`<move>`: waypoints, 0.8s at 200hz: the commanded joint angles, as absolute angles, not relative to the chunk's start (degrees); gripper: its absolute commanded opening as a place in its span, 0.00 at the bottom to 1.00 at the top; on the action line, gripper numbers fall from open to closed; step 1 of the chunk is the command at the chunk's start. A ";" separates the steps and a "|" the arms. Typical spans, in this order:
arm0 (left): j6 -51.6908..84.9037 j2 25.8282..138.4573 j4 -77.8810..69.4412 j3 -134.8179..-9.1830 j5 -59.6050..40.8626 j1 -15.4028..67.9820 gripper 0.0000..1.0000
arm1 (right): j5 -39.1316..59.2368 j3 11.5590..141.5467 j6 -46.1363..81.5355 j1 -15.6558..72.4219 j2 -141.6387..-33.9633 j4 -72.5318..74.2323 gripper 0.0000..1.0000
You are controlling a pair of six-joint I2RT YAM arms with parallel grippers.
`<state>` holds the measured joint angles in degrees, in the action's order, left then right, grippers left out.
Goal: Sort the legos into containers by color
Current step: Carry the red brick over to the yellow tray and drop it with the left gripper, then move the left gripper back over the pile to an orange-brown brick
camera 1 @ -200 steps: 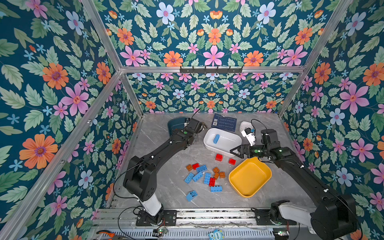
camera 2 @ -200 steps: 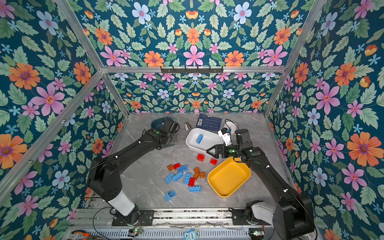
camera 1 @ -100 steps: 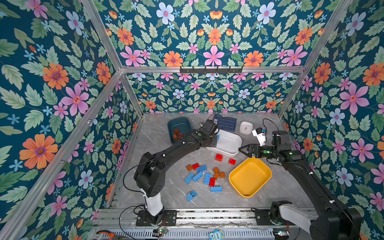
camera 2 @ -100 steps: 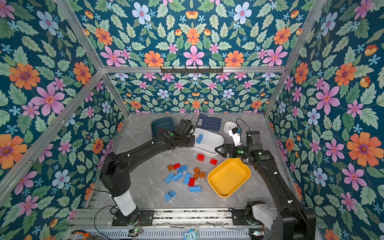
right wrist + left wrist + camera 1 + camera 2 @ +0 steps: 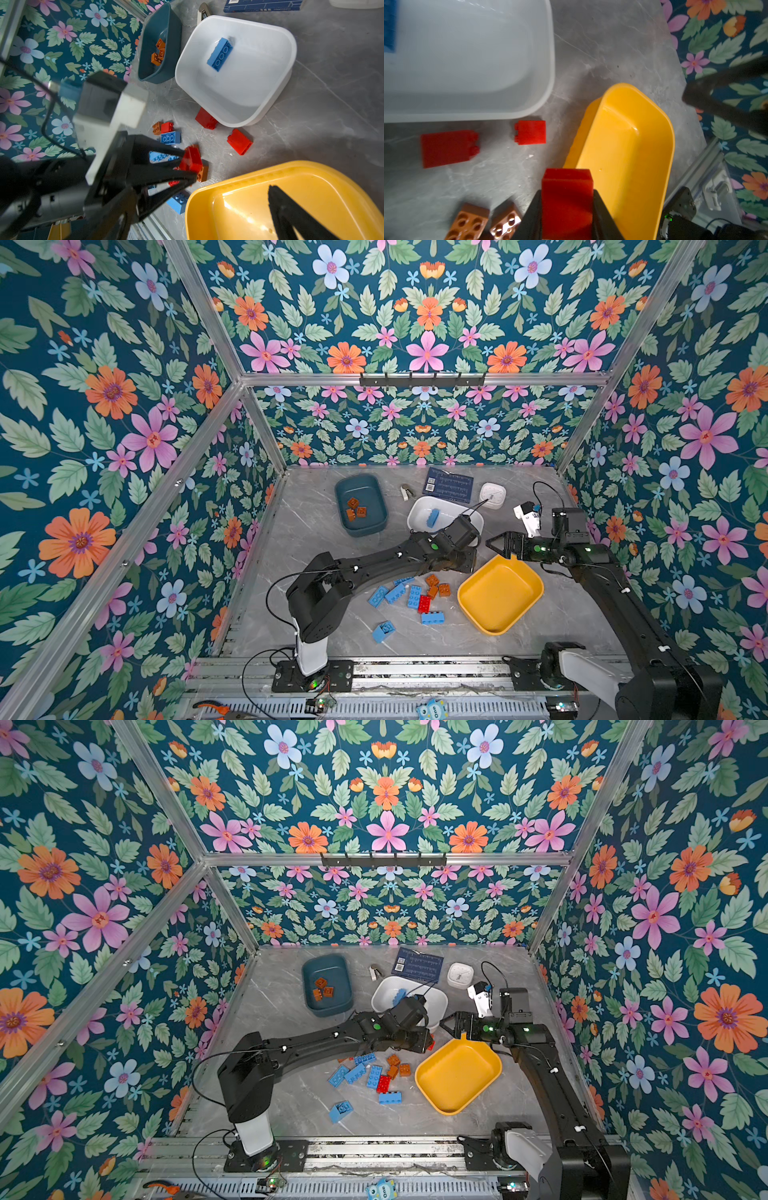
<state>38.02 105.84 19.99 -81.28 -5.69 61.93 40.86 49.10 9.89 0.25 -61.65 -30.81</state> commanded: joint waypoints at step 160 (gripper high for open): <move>35.96 102.76 18.95 -78.00 -9.10 63.86 0.76 | 40.23 49.39 9.58 -1.91 -62.23 -31.64 0.99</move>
<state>37.89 104.81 16.62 -78.26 -10.22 64.40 37.74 48.77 10.24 -1.93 -62.08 -31.73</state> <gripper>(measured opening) 0.726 0.990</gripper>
